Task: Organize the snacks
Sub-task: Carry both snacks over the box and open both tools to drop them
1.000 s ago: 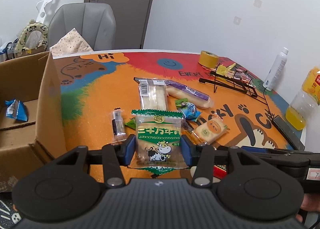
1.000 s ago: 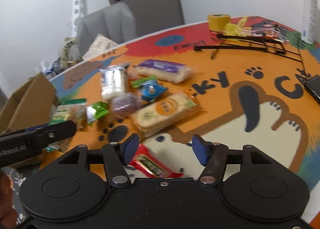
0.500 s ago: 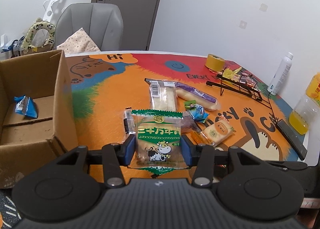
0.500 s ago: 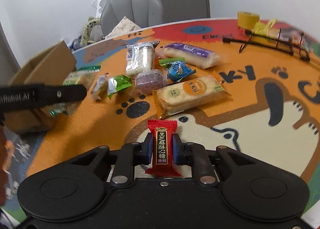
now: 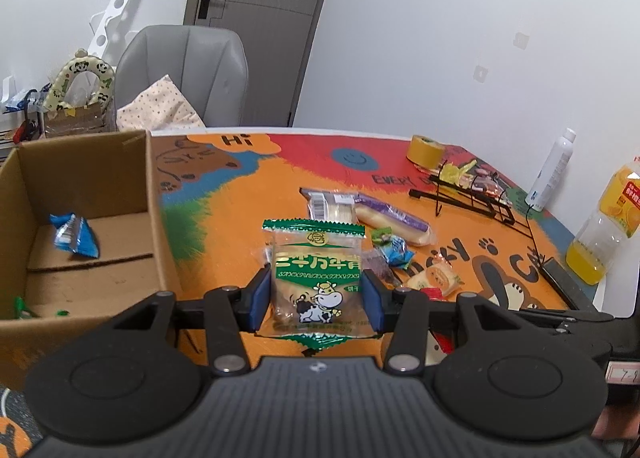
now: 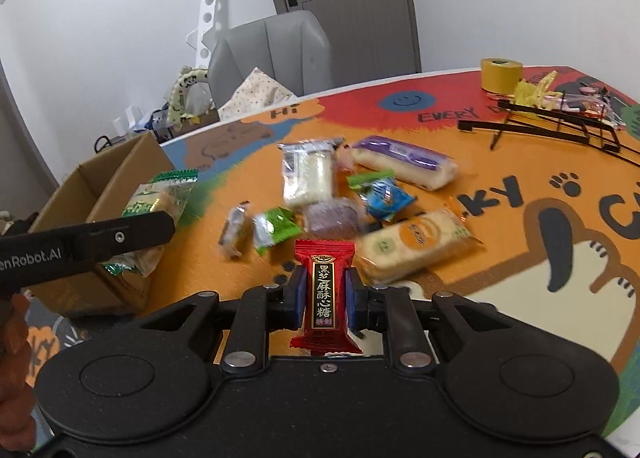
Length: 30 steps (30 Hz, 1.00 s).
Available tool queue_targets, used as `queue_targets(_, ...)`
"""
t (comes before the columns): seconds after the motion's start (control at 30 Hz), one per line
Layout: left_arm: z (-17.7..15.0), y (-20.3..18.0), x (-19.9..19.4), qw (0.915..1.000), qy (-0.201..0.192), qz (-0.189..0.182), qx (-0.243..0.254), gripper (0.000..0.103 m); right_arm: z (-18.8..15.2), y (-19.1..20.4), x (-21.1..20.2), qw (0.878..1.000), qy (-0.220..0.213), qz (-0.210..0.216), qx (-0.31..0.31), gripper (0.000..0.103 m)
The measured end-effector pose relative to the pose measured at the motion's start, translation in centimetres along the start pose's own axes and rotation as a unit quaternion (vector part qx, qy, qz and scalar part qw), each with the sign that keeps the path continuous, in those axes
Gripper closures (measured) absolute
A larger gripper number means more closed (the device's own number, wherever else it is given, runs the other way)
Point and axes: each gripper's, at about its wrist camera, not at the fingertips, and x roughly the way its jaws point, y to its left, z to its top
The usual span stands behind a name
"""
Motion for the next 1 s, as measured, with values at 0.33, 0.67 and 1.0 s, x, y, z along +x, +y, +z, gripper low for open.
queue_targets(0.33,1.2,1.9,-1.5,0.9995,-0.007,0.025,-0.015,0.056,2.1,1.9,-0.5,0.999,-0.013,0.027,0.018,0.085)
queue_targets(0.67,3.1,4.8,-4.0,0.9973,-0.034,0.057,-0.031,0.056,4.2,5.0,0.0,0.998,-0.033,0.051,0.004,0.085)
queue_targets(1.0,3.6,9.4,-5.4,0.9916,-0.046,0.1,-0.067,0.056,5.4,8.4,1.2,0.996,-0.038,0.084,-0.01,0.085)
